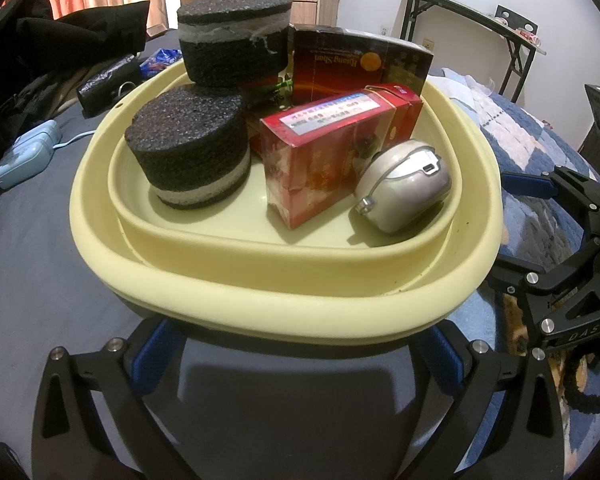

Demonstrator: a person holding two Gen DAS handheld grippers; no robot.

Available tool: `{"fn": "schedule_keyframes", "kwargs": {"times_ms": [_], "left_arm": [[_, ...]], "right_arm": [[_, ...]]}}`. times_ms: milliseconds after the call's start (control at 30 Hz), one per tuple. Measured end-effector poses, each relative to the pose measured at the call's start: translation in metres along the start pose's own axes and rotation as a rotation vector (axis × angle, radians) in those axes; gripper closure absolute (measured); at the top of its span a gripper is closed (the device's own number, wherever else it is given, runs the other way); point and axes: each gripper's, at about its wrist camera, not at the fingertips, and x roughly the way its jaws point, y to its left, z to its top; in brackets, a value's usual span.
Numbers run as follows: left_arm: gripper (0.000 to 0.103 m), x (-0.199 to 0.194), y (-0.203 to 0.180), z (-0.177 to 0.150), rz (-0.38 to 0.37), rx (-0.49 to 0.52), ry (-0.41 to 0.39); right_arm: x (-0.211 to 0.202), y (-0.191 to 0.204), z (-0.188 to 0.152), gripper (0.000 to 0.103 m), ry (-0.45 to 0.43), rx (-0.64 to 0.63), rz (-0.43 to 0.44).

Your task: Organize rigid objects

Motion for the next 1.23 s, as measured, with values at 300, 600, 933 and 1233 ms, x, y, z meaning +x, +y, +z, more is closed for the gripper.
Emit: {"fn": "schedule_keyframes", "kwargs": {"times_ms": [300,600,933,1233], "left_arm": [[0.0,-0.0003,0.0002,-0.0003,0.002,0.001,0.0],[0.0,-0.0003,0.0004,-0.0004,0.002,0.001,0.0],[0.0,-0.0003,0.0004,-0.0002,0.004,0.003,-0.001],[0.0,-0.0012,0.0026,-0.0005,-0.005,-0.002,-0.003]], "right_arm": [[0.0,0.0,0.0,0.0,0.0,0.0,0.0],[-0.0003,0.0,0.0001,0.0,0.0,0.0,0.0],[0.0002,0.0001,0.0001,0.0,0.0,0.0,0.0],[0.0002,0.0,0.0001,0.0,0.0,0.001,0.0]]}}
